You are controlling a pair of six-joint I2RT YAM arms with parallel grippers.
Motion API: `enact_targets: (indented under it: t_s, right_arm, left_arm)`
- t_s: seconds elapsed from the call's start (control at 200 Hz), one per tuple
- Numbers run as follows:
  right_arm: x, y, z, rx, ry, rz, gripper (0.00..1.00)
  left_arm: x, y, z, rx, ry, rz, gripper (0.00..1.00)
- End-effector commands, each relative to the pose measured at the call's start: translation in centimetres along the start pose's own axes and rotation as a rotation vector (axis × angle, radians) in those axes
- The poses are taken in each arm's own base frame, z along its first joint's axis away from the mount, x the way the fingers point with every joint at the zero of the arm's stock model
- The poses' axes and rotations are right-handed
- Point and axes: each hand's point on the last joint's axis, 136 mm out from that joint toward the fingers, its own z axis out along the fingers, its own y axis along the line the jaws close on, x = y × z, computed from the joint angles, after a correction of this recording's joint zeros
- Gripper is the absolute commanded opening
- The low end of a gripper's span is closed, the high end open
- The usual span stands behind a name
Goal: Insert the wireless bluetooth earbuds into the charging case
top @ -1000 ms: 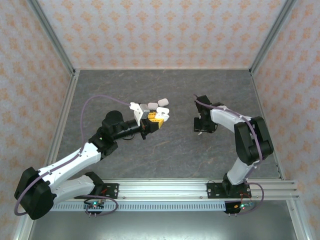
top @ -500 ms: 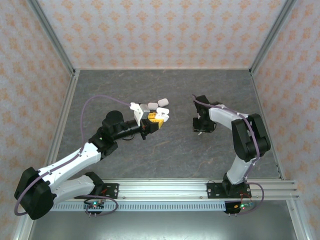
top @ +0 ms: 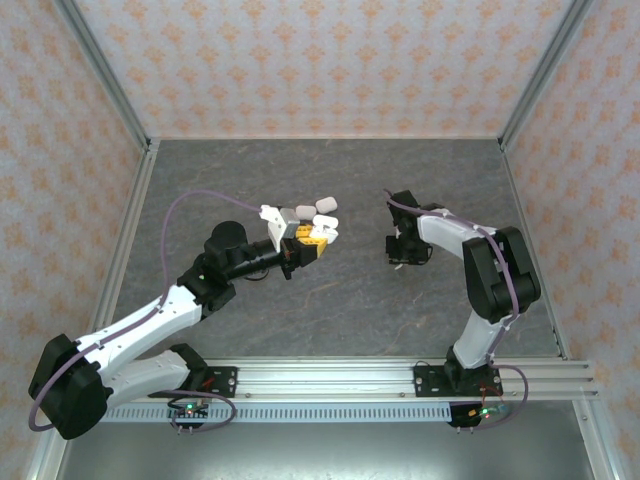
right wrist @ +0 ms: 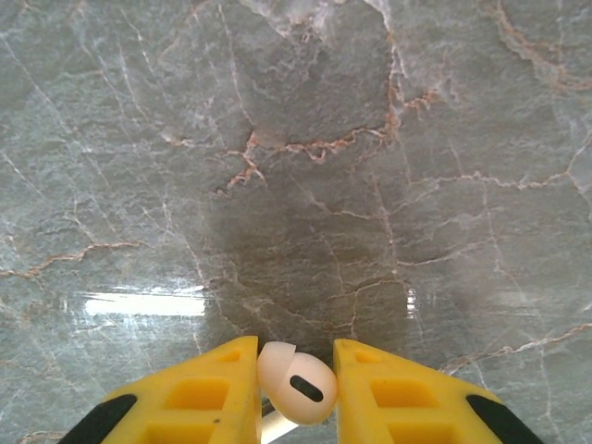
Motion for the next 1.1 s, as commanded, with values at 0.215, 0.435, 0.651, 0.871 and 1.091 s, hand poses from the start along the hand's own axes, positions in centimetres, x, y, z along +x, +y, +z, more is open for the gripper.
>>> enact_targets:
  t_s: [0.215,0.435,0.651,0.871,1.091]
  right_arm:
    - [-1.4,1.0,-3.8,-0.019,-0.161,-0.086,0.22]
    - [-2.1,3.2,-8.3,-0.063,-0.326,-0.187,0.22]
    - [-2.3,5.5,-15.0,-0.187,-0.554,-0.247,0.21]
    - [-1.5,8.1,-21.7,-0.335,-0.752,-0.335,0.21]
    - [-0.6,11.0,-26.5,-0.414,-0.895,-0.459,0.22]
  left_arm:
    - [-0.6,0.4,0.3,-0.025,-0.029,-0.007,0.00]
    - [0.0,1.6,1.4,-0.062,-0.002,-0.056,0.00]
    - [0.6,2.6,2.9,-0.068,0.011,-0.124,0.00]
    - [0.8,2.9,4.2,-0.048,0.020,-0.171,0.00]
    - [0.2,2.1,4.7,0.009,-0.005,-0.178,0.00]
